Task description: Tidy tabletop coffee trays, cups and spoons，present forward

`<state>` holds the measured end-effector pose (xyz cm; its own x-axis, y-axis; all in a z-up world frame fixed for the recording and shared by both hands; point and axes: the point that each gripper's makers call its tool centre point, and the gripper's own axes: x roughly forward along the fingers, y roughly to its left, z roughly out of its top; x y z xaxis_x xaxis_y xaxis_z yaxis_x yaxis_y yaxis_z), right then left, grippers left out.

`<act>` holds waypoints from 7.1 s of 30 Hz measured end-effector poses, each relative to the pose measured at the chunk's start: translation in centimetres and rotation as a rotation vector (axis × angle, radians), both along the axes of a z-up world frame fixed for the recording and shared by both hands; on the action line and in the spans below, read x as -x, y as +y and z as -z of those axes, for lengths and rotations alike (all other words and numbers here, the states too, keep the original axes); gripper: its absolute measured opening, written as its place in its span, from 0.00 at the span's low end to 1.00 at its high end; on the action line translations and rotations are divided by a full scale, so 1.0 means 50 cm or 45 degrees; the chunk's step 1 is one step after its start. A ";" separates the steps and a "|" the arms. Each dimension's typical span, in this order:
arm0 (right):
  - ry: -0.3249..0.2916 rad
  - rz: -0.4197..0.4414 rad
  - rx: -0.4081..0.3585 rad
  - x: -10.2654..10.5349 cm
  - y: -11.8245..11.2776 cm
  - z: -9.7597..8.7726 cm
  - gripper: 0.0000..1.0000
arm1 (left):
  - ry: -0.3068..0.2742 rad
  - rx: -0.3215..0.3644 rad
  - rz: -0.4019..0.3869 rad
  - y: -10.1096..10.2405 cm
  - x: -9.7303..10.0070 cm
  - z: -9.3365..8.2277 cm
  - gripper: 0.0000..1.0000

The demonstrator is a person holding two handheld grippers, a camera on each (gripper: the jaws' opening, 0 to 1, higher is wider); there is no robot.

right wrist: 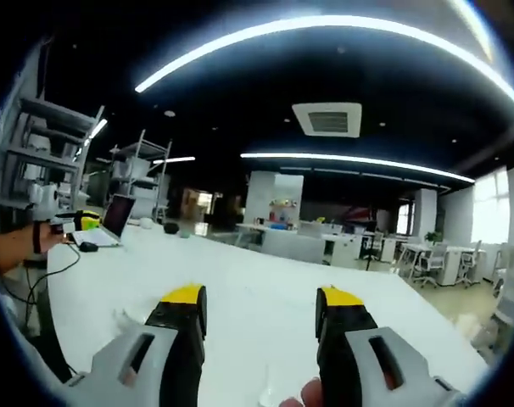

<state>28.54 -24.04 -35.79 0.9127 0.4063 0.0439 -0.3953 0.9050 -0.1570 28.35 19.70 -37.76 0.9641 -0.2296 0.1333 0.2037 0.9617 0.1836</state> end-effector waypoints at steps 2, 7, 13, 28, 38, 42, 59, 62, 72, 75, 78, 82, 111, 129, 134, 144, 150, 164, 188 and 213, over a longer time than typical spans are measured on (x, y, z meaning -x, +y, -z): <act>-0.001 0.010 -0.030 0.010 -0.012 0.007 0.51 | 0.023 0.008 -0.006 0.010 0.003 0.018 0.20; 0.027 0.055 -0.033 0.026 -0.042 0.040 0.51 | 0.050 0.031 -0.029 0.030 0.020 0.058 0.20; 0.047 0.107 -0.069 0.049 -0.081 0.074 0.50 | 0.085 0.061 -0.072 0.056 0.046 0.102 0.21; 0.076 0.188 -0.078 0.128 -0.158 0.078 0.48 | 0.102 0.111 -0.143 0.102 0.073 0.123 0.21; 0.080 0.208 -0.100 0.138 -0.162 0.094 0.47 | 0.093 0.114 -0.143 0.104 0.086 0.126 0.21; 0.079 0.199 -0.108 0.134 -0.157 0.097 0.47 | 0.087 0.110 -0.147 0.105 0.091 0.123 0.21; 0.097 0.200 -0.088 0.105 -0.161 0.107 0.45 | 0.134 0.056 -0.046 0.086 0.100 0.125 0.22; 0.102 0.203 -0.087 0.094 -0.169 0.103 0.44 | 0.155 0.068 0.022 0.082 0.099 0.118 0.24; 0.188 0.136 -0.089 0.046 -0.147 0.080 0.41 | 0.200 -0.005 0.239 0.060 0.099 0.044 0.25; 0.224 0.124 -0.055 0.027 -0.134 0.086 0.41 | 0.202 -0.029 0.256 0.058 0.099 0.034 0.26; 0.276 0.105 -0.011 0.013 -0.120 0.100 0.40 | 0.236 -0.070 0.300 0.045 0.104 0.040 0.27; 0.336 0.081 0.042 -0.012 -0.106 0.120 0.39 | 0.261 -0.094 0.329 0.037 0.108 0.044 0.27; 0.822 -0.064 0.391 -0.147 0.007 0.295 0.26 | 0.342 -0.184 0.410 0.004 0.124 0.064 0.28; 1.007 -0.054 0.378 -0.171 0.022 0.391 0.21 | 0.362 -0.158 0.403 0.001 0.133 0.081 0.28; 1.027 -0.054 0.406 -0.170 0.031 0.404 0.16 | 0.370 -0.155 0.400 0.002 0.133 0.085 0.28; 1.010 -0.030 0.406 -0.186 0.022 0.408 0.06 | 0.376 -0.124 0.368 0.015 0.128 0.093 0.27; 1.012 -0.015 0.421 -0.175 0.032 0.405 0.05 | 0.394 -0.107 0.359 0.019 0.129 0.106 0.27; 0.947 0.026 0.322 -0.179 0.022 0.370 0.05 | 0.392 -0.093 0.343 0.030 0.131 0.103 0.27; 0.593 -0.085 0.186 -0.201 0.101 0.161 0.05 | 0.411 -0.118 0.376 0.012 0.141 0.098 0.27; 0.415 -0.478 0.021 -0.127 0.408 0.061 0.05 | 0.392 -0.118 0.353 0.028 0.147 0.090 0.27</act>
<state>34.88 -3.62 -38.82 0.6681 0.7080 -0.2286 -0.7245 0.6890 0.0165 21.00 21.12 -42.28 0.8557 -0.4835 -0.1846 0.5112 0.8451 0.1565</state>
